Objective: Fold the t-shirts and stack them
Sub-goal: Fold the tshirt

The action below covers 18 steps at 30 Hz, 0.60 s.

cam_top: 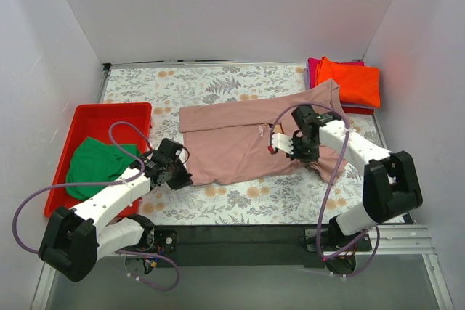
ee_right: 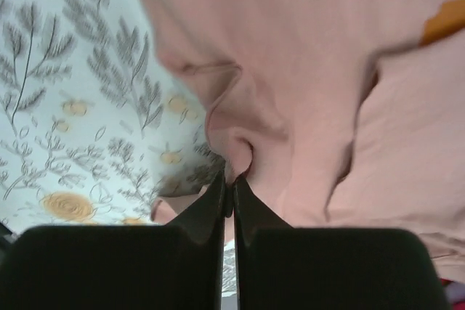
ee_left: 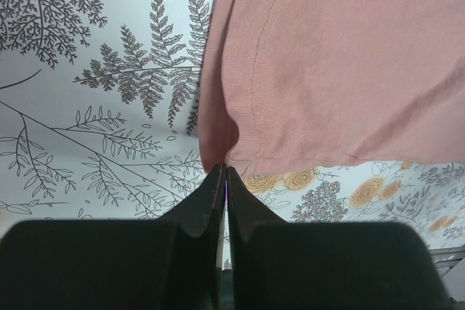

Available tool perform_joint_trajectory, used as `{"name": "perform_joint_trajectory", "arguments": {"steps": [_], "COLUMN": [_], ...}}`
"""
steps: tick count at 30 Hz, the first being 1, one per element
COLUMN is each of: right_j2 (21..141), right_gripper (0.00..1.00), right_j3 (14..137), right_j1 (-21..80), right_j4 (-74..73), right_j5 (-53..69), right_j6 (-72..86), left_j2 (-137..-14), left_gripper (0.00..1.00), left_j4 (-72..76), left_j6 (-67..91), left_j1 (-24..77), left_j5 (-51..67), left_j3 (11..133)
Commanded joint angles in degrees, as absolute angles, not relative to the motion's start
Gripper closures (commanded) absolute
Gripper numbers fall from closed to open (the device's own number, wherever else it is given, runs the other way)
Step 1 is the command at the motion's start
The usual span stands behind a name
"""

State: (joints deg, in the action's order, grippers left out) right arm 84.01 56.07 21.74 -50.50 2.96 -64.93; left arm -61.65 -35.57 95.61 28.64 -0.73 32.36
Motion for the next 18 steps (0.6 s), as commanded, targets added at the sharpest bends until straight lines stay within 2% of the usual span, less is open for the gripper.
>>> {"name": "perform_joint_trajectory", "arguments": {"steps": [1, 2, 4, 5, 8, 12, 14, 18], "right_j2": [89.63, 90.87, 93.51, 94.21, 93.0, 87.73, 83.52, 77.44], "right_gripper": [0.93, 0.82, 0.7, 0.59, 0.5, 0.5, 0.51, 0.51], "right_j3": [62.92, 64.23, 66.44, 66.88, 68.29, 67.51, 64.26, 54.78], "right_j1": [26.88, 27.59, 29.0, 29.09, 28.48, 25.41, 24.35, 23.12], "right_j4": [-50.36, -49.32, -47.91, -46.94, -45.18, -47.18, -49.73, -53.18], "right_j5": [0.53, 0.27, -2.89, -4.9, -5.8, -1.77, 3.82, 7.47], "right_j6": [-59.69, -58.72, -57.14, -55.65, -53.62, -54.13, -56.24, -60.03], "left_j2": [-61.0, -61.0, -60.91, -61.0, -61.17, -61.17, -61.35, -61.52], "left_gripper": [1.0, 1.0, 1.0, 1.0, 1.0, 1.0, 1.0, 1.0], "left_j4": [-35.42, -35.42, -35.25, -35.24, -34.98, -34.63, -34.45, -34.02], "left_j6": [95.36, 95.45, 95.45, 95.45, 95.36, 95.1, 94.75, 94.4], "left_j1": [28.83, 28.83, 28.83, 28.83, 28.83, 28.83, 28.83, 28.83], "left_j5": [-2.2, -2.2, -2.11, -2.02, -2.02, -2.02, -1.93, -1.58], "left_j3": [32.96, 32.78, 32.78, 32.7, 32.43, 32.08, 32.08, 31.99]}}
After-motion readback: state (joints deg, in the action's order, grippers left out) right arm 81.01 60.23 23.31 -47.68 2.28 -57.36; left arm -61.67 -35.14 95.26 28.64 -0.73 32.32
